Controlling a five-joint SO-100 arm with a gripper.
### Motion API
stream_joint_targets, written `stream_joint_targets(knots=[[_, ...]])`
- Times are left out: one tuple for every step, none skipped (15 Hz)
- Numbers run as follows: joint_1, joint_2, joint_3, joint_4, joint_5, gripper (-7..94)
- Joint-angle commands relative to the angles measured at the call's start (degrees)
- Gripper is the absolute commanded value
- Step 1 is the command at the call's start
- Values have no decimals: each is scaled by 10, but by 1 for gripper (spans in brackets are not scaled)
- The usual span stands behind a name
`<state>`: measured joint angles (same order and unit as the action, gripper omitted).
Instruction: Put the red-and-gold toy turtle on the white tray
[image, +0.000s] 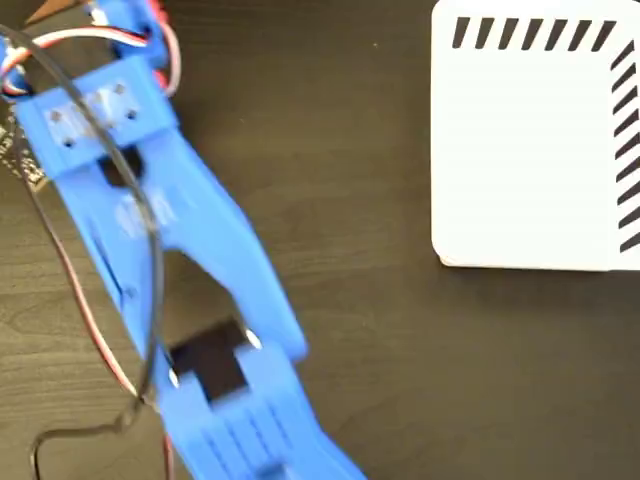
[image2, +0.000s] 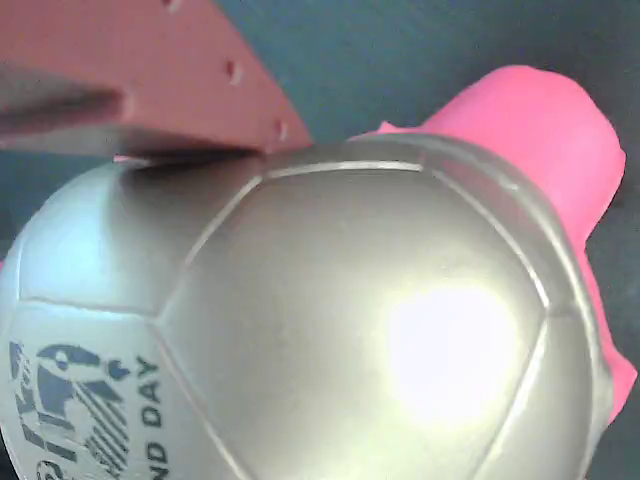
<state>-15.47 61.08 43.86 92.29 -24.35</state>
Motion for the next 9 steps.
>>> stream_joint_targets(knots=[[24,200,74,3,-8,0],[40,240,102,3,-5,0],[57,277,128,3,11,0],[80,310,158,3,29,0],[106,343,192,-1,42,0],[137,373,225,-9,54,0],[173,395,252,-15,56,0],[217,407,260,-15,62,0],[255,414,270,-15,75,0]])
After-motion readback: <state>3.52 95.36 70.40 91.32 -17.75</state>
